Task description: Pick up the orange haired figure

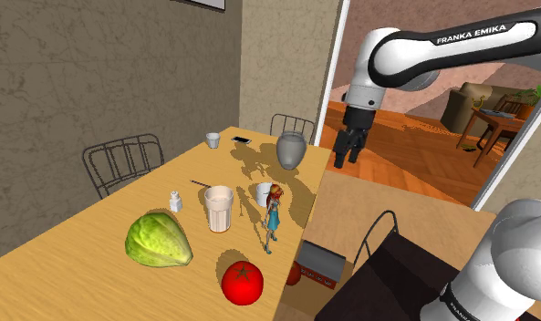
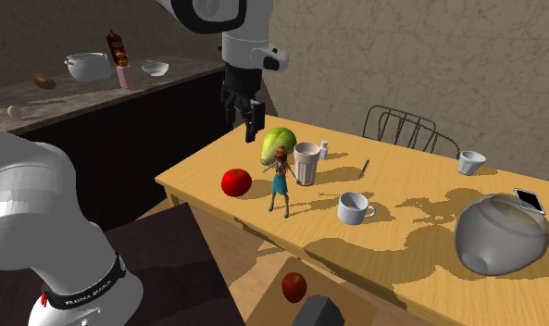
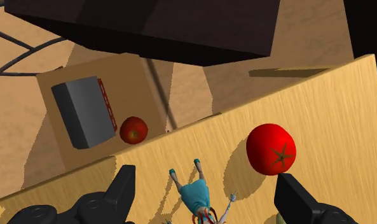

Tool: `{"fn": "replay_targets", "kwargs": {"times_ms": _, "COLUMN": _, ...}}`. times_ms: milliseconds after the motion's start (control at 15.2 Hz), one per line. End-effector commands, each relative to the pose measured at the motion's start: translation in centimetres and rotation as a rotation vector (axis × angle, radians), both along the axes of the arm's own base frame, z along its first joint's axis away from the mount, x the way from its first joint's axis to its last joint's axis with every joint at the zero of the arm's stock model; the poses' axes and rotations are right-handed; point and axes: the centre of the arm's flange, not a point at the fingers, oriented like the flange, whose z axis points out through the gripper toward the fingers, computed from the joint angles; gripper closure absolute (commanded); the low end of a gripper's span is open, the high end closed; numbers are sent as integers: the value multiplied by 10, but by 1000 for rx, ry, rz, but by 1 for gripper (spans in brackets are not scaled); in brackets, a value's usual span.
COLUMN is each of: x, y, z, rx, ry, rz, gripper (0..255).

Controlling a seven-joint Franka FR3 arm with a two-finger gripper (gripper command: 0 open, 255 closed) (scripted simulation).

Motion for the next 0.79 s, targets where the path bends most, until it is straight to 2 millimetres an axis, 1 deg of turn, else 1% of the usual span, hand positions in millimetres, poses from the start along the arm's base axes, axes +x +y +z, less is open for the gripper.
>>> {"fn": "replay_targets", "kwargs": {"times_ms": 0, "x": 20, "y": 3, "z": -16, "rx": 27, "ry": 0, "rz": -1, "gripper": 0}}
{"fn": "replay_targets", "kwargs": {"times_ms": 726, "x": 132, "y": 30, "z": -101, "rx": 170, "ry": 9, "rz": 1, "gripper": 0}}
